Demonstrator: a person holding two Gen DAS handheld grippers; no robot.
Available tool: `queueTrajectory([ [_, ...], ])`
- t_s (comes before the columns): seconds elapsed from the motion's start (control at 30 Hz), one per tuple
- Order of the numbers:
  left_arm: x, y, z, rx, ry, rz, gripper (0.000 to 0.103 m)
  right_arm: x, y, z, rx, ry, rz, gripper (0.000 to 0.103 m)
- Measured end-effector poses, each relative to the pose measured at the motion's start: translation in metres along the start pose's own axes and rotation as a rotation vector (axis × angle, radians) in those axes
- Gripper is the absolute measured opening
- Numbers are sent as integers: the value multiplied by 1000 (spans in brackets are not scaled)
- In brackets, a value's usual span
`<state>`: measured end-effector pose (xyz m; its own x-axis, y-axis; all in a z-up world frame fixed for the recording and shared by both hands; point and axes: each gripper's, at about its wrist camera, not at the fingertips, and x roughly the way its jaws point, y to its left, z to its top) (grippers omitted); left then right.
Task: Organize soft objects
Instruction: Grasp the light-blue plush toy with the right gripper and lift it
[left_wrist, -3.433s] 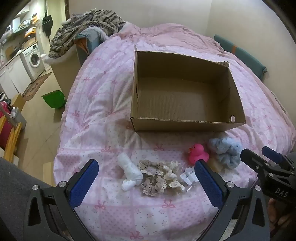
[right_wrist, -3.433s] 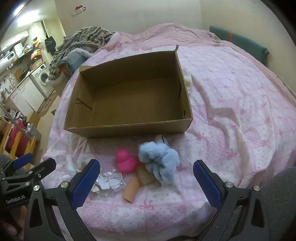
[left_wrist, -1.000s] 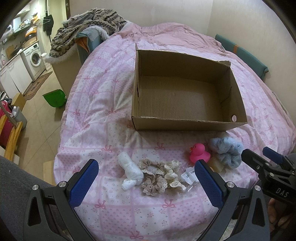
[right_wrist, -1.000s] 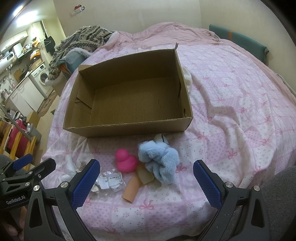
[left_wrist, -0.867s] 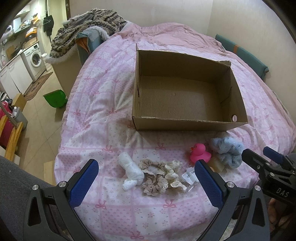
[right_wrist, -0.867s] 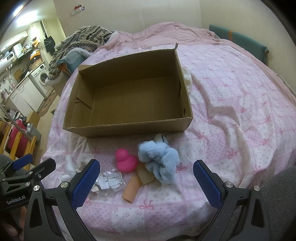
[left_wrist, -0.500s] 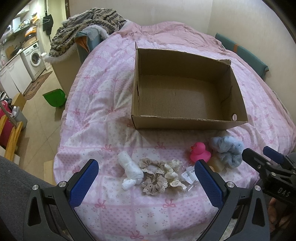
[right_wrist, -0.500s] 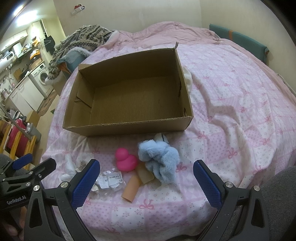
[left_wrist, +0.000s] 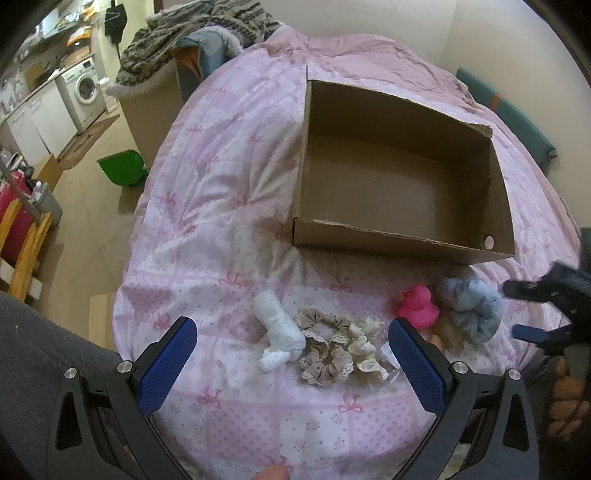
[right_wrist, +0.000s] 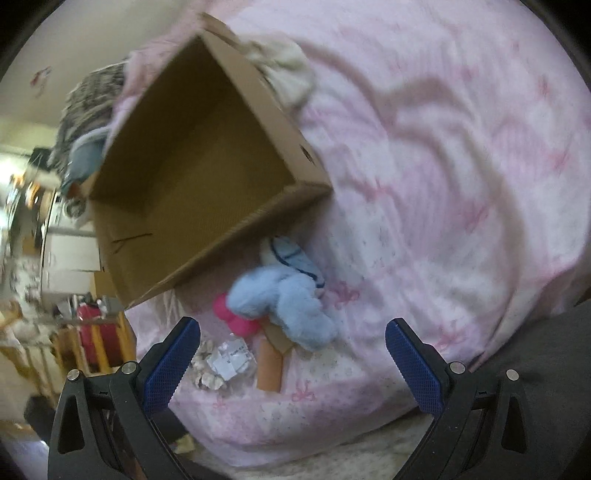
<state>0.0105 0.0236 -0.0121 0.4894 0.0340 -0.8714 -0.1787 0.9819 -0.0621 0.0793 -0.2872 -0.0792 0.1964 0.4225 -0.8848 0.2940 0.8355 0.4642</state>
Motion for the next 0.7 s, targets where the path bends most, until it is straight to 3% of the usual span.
queueTrajectory([
  [0.07, 1, 3, 1, -9, 6, 5, 103, 14, 4, 1, 6, 31, -14, 90],
  [0.4, 7, 6, 0, -22, 41, 4, 103, 57, 29, 8, -2, 63, -67, 88],
  [0.43, 6, 5, 0, -20, 40, 4, 103, 61, 30, 9, -4, 69, -64, 83],
  [0.5, 7, 4, 0, -15, 41, 4, 103, 69, 29, 10, -11, 89, -74, 52],
  [0.53, 7, 4, 0, -14, 42, 4, 103, 72, 29, 12, -9, 95, -72, 50],
  [0.6, 7, 4, -1, -16, 41, 6, 103, 73, 31, 11, -34, 108, -50, 31],
  [0.7, 8, 6, 0, -26, 41, 7, 103, 64, 38, 5, -97, 114, -14, 23],
])
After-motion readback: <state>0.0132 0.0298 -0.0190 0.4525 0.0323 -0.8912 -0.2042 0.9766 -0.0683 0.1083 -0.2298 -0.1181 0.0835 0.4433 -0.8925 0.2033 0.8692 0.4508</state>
